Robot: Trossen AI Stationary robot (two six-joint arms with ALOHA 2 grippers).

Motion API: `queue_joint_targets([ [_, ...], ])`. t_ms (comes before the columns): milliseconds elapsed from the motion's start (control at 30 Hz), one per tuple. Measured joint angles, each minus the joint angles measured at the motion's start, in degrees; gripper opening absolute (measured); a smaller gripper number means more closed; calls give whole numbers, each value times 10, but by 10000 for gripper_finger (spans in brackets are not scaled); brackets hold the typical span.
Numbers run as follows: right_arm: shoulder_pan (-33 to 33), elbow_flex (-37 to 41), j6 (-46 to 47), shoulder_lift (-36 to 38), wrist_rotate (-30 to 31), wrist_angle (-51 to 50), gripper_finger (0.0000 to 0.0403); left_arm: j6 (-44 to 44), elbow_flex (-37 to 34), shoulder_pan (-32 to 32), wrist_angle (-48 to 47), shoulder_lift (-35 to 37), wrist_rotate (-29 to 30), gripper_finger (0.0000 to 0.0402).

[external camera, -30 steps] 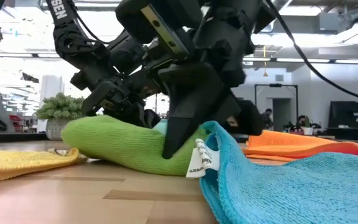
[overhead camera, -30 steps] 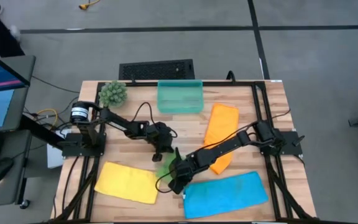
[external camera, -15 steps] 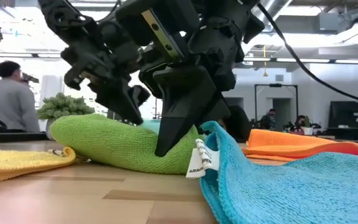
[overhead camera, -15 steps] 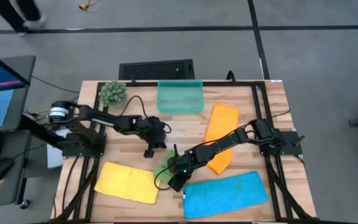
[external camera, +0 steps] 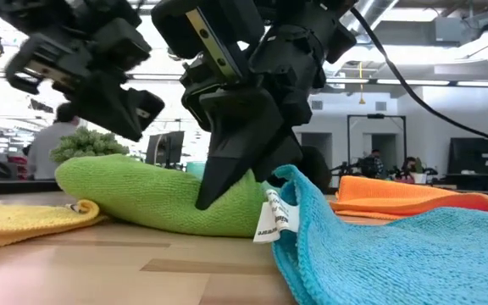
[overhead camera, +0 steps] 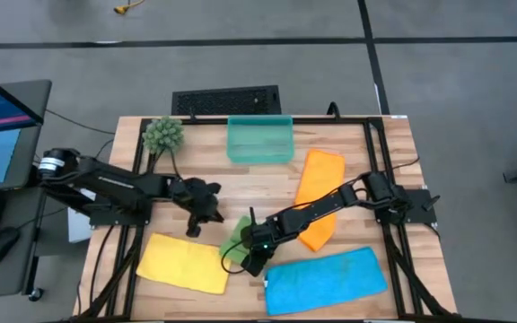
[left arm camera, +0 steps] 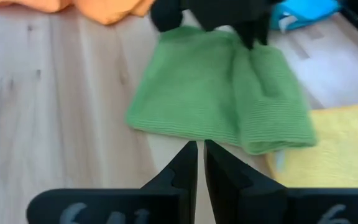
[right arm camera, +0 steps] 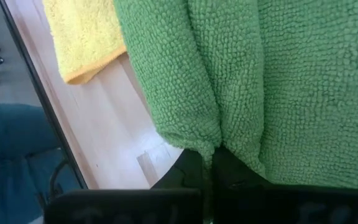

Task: Roll microfiber towels into tight, uniform cylinder then place into a basket
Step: Roll the green towel

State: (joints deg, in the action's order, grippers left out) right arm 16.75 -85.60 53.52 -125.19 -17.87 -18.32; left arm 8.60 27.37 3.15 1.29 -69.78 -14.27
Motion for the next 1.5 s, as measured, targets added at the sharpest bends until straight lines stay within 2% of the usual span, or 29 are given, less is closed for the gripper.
queue_joint_targets([
  [133,-4,0,0,0,-1,3,15,-9,-14,42,-1,30,3,20],
  [300,-8,0,7,0,-2,5,15,21,-14,85,-5,42,3,20],
  [533,-8,0,11,0,-2,8,15,7,-14,98,-14,42,24,28],
  [767,-7,0,15,0,-2,8,15,-11,-14,98,-12,42,72,92],
  [967,-7,0,16,0,-2,8,15,-6,-13,103,-1,37,71,140],
  [1067,-7,0,15,0,-2,14,15,19,-13,118,11,20,91,143],
  [1233,-7,0,15,1,-2,18,15,27,-13,145,100,-41,93,137],
  [1500,-8,-1,15,1,-2,18,15,30,-13,177,147,-124,89,124],
])
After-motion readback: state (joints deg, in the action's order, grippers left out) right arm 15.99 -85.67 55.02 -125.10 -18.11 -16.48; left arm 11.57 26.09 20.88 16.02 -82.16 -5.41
